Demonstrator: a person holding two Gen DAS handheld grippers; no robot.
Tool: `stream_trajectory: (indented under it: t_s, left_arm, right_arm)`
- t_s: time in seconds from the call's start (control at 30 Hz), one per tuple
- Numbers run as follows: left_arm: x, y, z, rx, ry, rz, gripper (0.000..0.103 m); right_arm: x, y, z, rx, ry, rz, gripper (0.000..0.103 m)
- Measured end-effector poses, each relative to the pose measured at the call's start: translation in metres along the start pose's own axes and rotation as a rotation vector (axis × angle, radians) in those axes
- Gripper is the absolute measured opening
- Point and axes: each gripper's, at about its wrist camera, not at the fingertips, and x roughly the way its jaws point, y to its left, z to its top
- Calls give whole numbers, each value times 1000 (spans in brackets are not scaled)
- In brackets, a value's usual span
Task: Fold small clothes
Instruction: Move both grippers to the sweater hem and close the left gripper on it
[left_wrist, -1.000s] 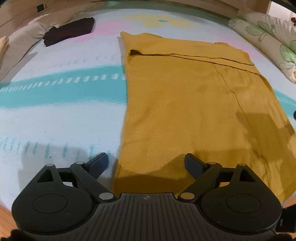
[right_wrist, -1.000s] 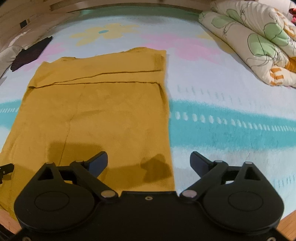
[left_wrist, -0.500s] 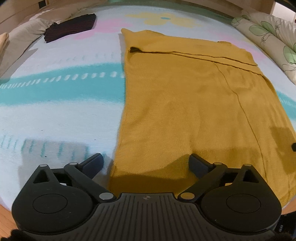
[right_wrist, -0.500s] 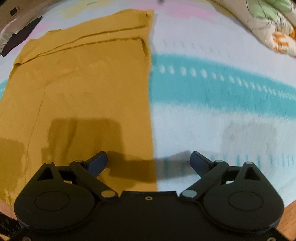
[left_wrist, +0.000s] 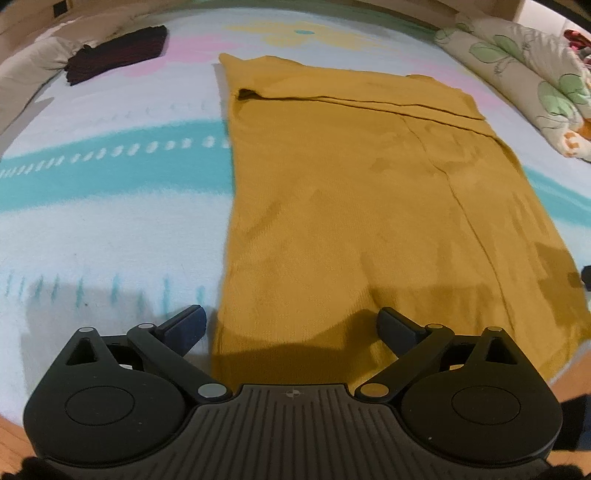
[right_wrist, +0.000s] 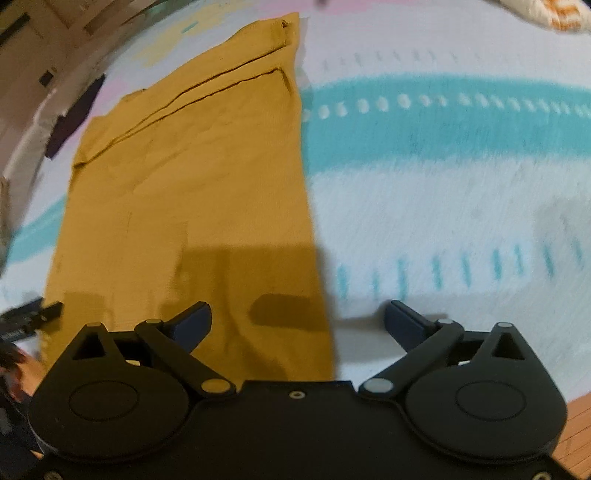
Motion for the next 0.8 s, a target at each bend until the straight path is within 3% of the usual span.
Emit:
stream_trajectory:
  t_s: [0.13,0.27,0.33,0.4,0.43,0.47,0.53,0.6,0.67,0.73,0.8]
  left_arm:
    - [-5,7,-3,-25,9,-51,100]
    - [-7,12,-7,-52,3,-86,95]
    - [-8,11,-8,-41,-5,-66,80]
    - [-11,9,-9,-11,-25,-33,53]
    - [-12,9,-9,1,-38,-21,33]
    - [-13,11,-8,-5,-50,-24,18]
    - [-13,17,-8,-52,-54,-79,11]
    - [-13,19,-8,-71,-62,-82,9]
    - [-17,14,-7,-38,-80,-75,8]
    - [-24,9,-7,-11,-126,-89,8]
    - [-34,6,-5,5,-193,-99,8]
  right_arm:
    - [-2,-9,-3,52,40,98,102]
    - [-2,-11,-5,84,60,131,102]
    - [2,-8,-4,74,67,124,102]
    - [4,-2,-4,48,68,101,101]
    - [5,2,-3,32,68,90,101]
    - [6,6,-4,10,66,76,98]
    - [6,14,-4,-33,56,47,80]
    - [5,20,-3,-70,38,21,42]
    - [4,16,-2,-51,31,38,14]
    - [6,11,-2,-3,18,95,14]
    - [3,15,-2,-27,-13,93,14]
